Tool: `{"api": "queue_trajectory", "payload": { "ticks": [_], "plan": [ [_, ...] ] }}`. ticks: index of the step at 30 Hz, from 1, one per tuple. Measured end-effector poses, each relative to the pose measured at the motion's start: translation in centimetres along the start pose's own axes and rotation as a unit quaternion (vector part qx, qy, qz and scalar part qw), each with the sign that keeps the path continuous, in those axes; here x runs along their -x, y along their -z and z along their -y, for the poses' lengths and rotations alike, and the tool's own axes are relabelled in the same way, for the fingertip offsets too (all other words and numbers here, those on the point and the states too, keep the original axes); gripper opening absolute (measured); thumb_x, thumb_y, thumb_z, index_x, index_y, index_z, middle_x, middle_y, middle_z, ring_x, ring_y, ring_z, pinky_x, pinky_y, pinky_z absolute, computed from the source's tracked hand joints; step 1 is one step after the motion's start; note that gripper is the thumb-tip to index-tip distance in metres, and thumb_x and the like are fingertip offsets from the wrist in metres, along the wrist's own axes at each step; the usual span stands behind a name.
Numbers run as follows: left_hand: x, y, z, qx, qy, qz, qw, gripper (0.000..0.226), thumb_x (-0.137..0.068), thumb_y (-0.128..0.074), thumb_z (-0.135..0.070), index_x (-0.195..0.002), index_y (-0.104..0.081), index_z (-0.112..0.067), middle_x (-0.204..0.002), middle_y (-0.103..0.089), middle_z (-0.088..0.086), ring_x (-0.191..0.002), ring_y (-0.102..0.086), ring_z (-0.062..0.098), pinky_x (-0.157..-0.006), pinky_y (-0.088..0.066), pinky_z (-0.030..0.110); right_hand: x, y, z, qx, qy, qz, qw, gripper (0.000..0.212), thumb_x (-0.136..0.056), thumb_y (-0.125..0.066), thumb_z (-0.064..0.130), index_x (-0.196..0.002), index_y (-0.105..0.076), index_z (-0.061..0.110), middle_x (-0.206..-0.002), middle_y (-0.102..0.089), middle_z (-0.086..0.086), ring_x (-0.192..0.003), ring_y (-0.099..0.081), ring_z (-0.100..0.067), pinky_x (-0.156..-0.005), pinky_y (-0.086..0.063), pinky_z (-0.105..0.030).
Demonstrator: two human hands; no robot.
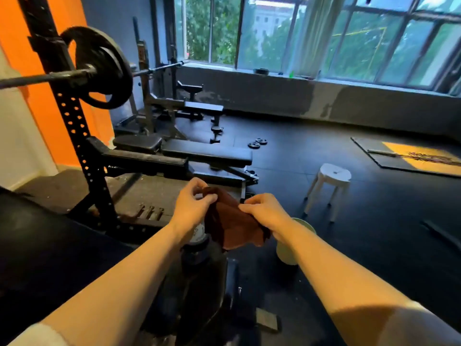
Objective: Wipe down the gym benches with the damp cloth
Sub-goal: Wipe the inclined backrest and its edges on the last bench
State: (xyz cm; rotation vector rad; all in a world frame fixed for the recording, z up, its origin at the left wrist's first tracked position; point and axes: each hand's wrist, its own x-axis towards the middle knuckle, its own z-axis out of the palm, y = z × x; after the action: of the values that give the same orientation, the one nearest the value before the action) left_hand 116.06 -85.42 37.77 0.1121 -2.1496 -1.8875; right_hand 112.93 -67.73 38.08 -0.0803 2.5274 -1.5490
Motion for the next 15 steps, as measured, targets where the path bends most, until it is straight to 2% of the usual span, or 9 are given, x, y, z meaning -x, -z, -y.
{"api": "queue_trajectory", "payload": {
  "ticks": [1,2,5,7,9,11,13,15],
  "plan": [
    [0.5,-1.7,-1.0,-0.003,-0.013,0.027,1.0,0.021,-0.084,-0.063,0.005,-0.079,-0.049,-0.01,-0.079,-0.056,0.004,-0.073,-0.053,0.012,-0.062,-0.042,0.007,0.9,2.2,0.0,0.009,-0.001,-0.017,1.0,0.016,-0.085,-0.071,0.014,-0.1,-0.072,0.008,-0.104,-0.07,-0.012,-0.096,-0.065,-0.026,-0.085,-0.055,-0.04],
    [0.9,-3.4,-1.9,-0.004,-0.018,0.054,0.998,0.025,-0.083,-0.062,0.009,-0.077,-0.048,-0.011,-0.079,-0.057,0.005,-0.075,-0.054,0.013,-0.063,-0.043,0.007,1.7,4.2,-0.1,0.011,0.005,-0.037,0.999,0.014,-0.085,-0.069,0.005,-0.099,-0.071,0.009,-0.106,-0.069,-0.012,-0.097,-0.064,-0.025,-0.083,-0.056,-0.037],
    [1.8,-8.7,-3.8,0.004,-0.027,0.122,0.992,0.034,-0.075,-0.058,0.02,-0.08,-0.049,-0.013,-0.096,-0.064,0.01,-0.091,-0.06,0.022,-0.071,-0.048,0.022,4.0,10.0,-0.1,-0.008,0.066,-0.098,0.993,0.028,-0.085,-0.06,-0.01,-0.09,-0.069,0.016,-0.109,-0.068,-0.013,-0.107,-0.062,-0.023,-0.087,-0.053,-0.033],
    [2.1,-12.9,-5.3,-0.002,-0.046,0.171,0.984,0.045,-0.073,-0.059,0.02,-0.096,-0.055,-0.018,-0.108,-0.061,0.004,-0.103,-0.058,0.021,-0.076,-0.048,0.025,5.1,13.9,-0.7,0.014,0.104,-0.103,0.989,0.032,-0.085,-0.059,-0.01,-0.09,-0.068,0.02,-0.112,-0.068,-0.011,-0.11,-0.061,-0.019,-0.089,-0.05,-0.03],
    [2.2,-17.6,-6.6,-0.018,-0.081,0.245,0.966,0.048,-0.073,-0.066,0.006,-0.115,-0.059,-0.016,-0.117,-0.061,-0.001,-0.113,-0.057,0.015,-0.086,-0.048,0.024,6.0,17.8,-1.8,0.078,0.131,-0.093,0.984,0.03,-0.084,-0.059,-0.009,-0.098,-0.071,0.016,-0.111,-0.069,-0.01,-0.106,-0.063,-0.017,-0.091,-0.049,-0.027],
    [2.2,-22.7,-7.7,-0.02,-0.089,0.317,0.944,0.045,-0.073,-0.069,-0.01,-0.117,-0.063,-0.011,-0.114,-0.067,-0.002,-0.109,-0.061,0.006,-0.09,-0.047,0.021,6.6,22.2,-3.4,0.145,0.153,-0.086,0.974,0.027,-0.082,-0.06,-0.008,-0.1,-0.073,0.008,-0.105,-0.071,-0.011,-0.1,-0.065,-0.02,-0.092,-0.05,-0.03],
    [2.4,-27.8,-8.5,-0.011,-0.07,0.359,0.931,0.028,-0.077,-0.072,-0.004,-0.104,-0.066,-0.009,-0.098,-0.07,-0.004,-0.09,-0.064,0.0,-0.081,-0.046,0.016,7.2,26.9,-5.3,0.171,0.148,-0.08,0.971,0.027,-0.08,-0.058,-0.012,-0.099,-0.072,0.003,-0.102,-0.071,-0.014,-0.099,-0.066,-0.024,-0.09,-0.051,-0.028],
    [2.8,-32.7,-9.1,0.003,-0.059,0.389,0.919,0.019,-0.074,-0.073,0.0,-0.089,-0.063,-0.008,-0.083,-0.069,-0.004,-0.079,-0.063,0.003,-0.078,-0.048,0.019,7.8,31.5,-7.2,0.165,0.132,-0.075,0.975,0.029,-0.078,-0.056,-0.018,-0.101,-0.068,-0.005,-0.103,-0.07,-0.019,-0.1,-0.067,-0.027,-0.082,-0.05,-0.02]
  ]
}}
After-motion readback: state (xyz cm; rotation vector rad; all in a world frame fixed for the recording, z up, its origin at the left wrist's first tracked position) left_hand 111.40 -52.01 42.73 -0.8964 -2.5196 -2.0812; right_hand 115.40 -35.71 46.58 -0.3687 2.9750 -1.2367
